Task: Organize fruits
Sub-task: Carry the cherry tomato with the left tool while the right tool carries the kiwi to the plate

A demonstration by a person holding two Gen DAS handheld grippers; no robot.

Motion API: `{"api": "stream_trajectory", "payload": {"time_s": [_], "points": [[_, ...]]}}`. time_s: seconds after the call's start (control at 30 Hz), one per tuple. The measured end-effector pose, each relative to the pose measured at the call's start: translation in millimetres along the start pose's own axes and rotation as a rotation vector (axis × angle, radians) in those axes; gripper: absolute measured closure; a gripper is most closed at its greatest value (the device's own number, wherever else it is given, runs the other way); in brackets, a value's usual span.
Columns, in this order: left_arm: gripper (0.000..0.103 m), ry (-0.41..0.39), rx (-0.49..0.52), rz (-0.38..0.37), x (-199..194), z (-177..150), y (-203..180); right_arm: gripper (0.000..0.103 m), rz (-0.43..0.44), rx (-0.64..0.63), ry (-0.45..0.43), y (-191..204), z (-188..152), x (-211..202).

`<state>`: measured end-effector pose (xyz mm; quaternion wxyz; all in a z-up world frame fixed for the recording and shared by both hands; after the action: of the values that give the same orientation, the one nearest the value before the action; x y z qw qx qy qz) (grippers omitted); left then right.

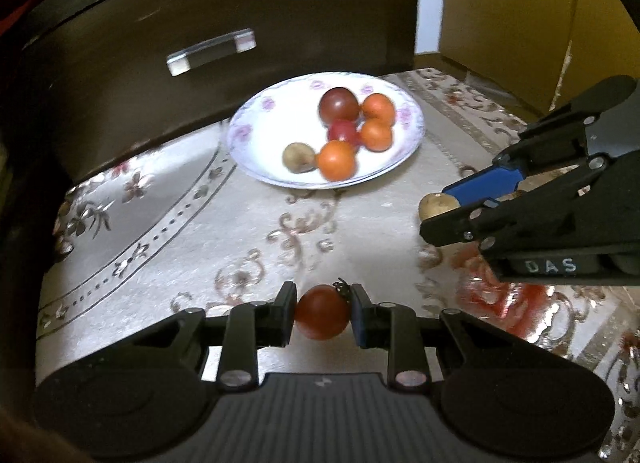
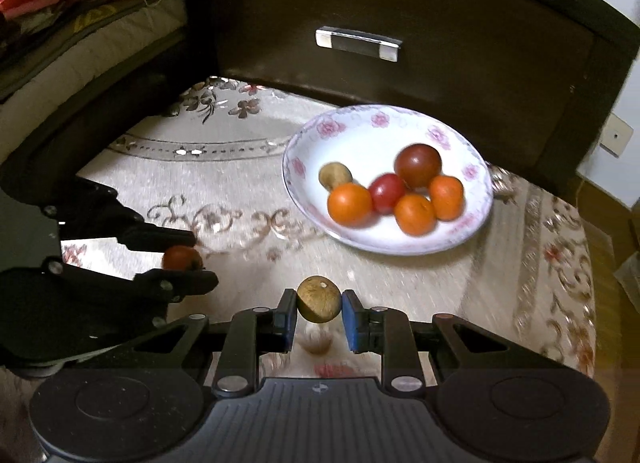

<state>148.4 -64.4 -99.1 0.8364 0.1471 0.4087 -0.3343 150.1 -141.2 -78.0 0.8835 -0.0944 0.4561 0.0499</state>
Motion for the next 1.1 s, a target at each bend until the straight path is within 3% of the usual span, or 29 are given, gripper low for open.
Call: {"api": "stream_trajectory", "payload": {"time_s": [0.37,1.1], "points": [[0.069,-0.022,0.009,0.015,3,20,-7,0.083,-0.01,0.042,-0.029,-10,4,-2],[0.069,-0.011,0.016,0.03,13,25,-2,0.082,-0.007,0.03,-0.028,-9,11,7]]}}
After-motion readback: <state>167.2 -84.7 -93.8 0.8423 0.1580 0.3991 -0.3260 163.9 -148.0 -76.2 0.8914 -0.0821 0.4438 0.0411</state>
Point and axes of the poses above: each gripper's, at about its wrist camera, not at the fingertips, and x roughly the way its jaws point, y to its left, z to its top, the point moved 9 cm from there along x, roughly the way its jaws point, and after that the axes turned 6 degrees about -z, right-handed, at the moved point
